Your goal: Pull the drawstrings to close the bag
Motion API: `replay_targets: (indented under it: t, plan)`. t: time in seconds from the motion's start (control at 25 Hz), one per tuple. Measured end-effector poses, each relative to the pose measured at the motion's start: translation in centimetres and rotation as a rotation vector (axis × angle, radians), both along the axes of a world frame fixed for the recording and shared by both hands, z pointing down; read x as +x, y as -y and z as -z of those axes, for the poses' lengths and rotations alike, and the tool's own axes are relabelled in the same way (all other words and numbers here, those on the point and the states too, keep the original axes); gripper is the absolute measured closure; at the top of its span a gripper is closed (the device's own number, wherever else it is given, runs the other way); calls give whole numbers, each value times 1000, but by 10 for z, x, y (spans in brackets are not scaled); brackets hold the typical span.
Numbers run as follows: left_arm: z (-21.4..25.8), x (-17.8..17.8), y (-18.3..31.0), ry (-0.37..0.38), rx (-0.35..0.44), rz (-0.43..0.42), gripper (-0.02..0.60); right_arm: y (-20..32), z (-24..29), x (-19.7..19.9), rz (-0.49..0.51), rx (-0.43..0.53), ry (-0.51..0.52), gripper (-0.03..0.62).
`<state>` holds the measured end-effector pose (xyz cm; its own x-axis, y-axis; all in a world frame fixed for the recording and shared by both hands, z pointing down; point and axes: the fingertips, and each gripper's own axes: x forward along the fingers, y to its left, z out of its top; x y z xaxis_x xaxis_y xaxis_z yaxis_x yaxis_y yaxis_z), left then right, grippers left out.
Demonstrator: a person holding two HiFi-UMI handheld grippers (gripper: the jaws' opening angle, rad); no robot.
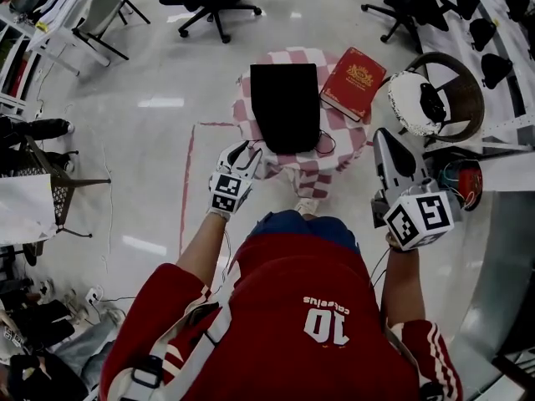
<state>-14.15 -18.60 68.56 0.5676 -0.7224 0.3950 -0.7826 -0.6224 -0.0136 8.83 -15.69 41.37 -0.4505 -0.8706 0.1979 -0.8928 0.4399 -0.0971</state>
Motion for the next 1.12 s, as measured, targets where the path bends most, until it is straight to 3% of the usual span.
replay_targets:
  t: [0.24,0.6,1.12]
  plan:
    - [-55,-5,14,0,-89,54,430,3,-19,16,-24,-9,-3,577]
    - [-114,-8,30,35,-180,64,430,9,-43,25,-32,-20,-10,577]
    - [-133,23,33,102,-208,-41,454,27,-56,34,-33,-24,12,577]
